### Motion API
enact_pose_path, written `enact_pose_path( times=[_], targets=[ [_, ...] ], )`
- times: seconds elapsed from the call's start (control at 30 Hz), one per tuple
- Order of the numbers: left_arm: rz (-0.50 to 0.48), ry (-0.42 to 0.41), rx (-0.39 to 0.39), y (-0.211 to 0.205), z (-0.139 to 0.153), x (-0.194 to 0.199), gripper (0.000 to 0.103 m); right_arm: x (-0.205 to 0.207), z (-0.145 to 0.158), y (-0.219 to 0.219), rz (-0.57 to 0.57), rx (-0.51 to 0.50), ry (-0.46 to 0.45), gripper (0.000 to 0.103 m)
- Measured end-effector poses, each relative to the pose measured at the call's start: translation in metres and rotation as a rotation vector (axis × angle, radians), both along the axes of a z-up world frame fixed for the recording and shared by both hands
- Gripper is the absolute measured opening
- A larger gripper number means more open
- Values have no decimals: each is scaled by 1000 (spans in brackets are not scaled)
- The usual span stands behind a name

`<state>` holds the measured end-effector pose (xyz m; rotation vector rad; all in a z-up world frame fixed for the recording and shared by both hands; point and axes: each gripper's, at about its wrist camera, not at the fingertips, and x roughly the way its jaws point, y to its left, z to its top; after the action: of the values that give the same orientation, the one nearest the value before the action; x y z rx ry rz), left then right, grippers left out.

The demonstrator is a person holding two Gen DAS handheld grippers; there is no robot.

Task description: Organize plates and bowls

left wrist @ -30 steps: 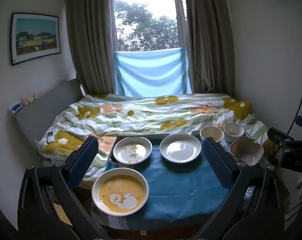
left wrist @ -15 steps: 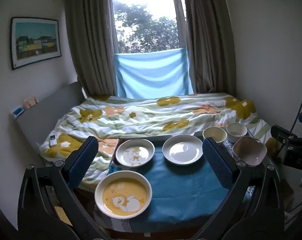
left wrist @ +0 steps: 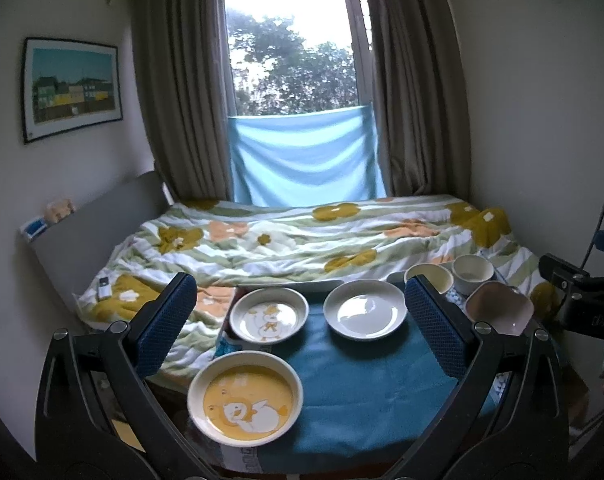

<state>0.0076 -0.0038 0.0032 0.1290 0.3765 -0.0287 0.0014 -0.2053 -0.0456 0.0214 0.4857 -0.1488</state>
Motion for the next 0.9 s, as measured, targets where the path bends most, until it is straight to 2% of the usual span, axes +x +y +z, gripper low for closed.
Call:
enact_pose_path(
  times=[0.33, 0.9],
  targets=[
    [8, 1, 17, -3, -1, 1, 103, 1, 0, -1, -1, 0, -3, 103],
    [5, 11, -10, 5, 3, 0, 103, 5, 3, -2, -3, 2, 0, 103]
  ],
)
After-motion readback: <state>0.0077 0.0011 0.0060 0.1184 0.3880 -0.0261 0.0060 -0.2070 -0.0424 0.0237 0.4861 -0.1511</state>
